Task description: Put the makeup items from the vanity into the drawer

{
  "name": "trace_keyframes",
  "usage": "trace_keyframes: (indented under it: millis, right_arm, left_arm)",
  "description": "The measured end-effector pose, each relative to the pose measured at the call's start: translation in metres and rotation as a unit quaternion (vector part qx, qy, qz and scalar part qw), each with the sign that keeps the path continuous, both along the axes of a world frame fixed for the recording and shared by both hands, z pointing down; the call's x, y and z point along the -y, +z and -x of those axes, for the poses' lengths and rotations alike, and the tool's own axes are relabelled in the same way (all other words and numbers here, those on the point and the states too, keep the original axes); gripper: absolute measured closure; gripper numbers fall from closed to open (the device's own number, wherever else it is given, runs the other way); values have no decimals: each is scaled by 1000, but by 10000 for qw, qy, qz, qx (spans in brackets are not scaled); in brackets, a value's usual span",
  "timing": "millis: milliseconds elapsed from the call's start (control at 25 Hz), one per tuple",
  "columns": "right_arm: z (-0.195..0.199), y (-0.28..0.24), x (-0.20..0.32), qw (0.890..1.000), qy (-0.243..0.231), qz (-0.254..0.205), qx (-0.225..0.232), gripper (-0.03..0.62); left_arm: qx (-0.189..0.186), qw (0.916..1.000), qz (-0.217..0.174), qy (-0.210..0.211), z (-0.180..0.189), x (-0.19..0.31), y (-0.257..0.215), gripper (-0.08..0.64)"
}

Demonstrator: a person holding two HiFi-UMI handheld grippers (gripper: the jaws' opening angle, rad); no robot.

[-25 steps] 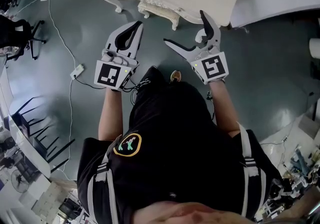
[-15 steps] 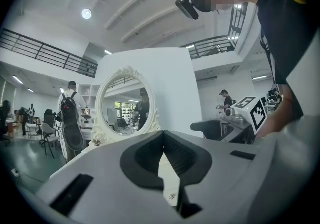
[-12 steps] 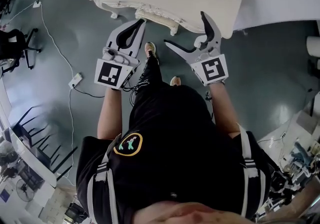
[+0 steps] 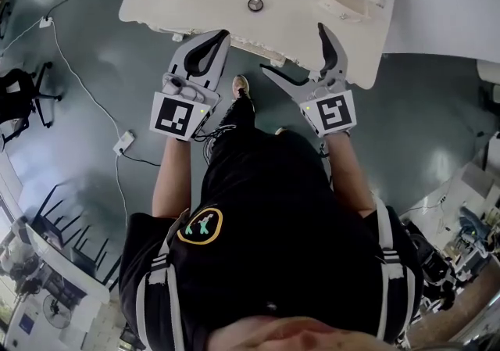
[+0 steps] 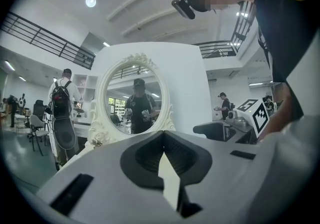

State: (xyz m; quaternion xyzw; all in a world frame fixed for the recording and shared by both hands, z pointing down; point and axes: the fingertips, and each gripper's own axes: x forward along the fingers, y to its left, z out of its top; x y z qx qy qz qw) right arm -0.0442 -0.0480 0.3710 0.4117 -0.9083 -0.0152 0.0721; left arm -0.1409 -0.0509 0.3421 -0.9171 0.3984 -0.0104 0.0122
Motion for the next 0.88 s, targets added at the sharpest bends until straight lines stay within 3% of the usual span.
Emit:
trace_keyframes:
  millis: [280,480,880]
  right_arm:
    - [20,12,51,9997,105,114,-190,-6]
    - [26,16,81,9998,30,54,-201,-6]
    - [23,59,128,9990,-289,137,-320,-6]
  left_arm:
    - [-61,9997,60,211,14,53,14,541]
    - [-216,9993,267,142,12,79,8,541]
    - [105,9999,75,41,-3,129,54,541]
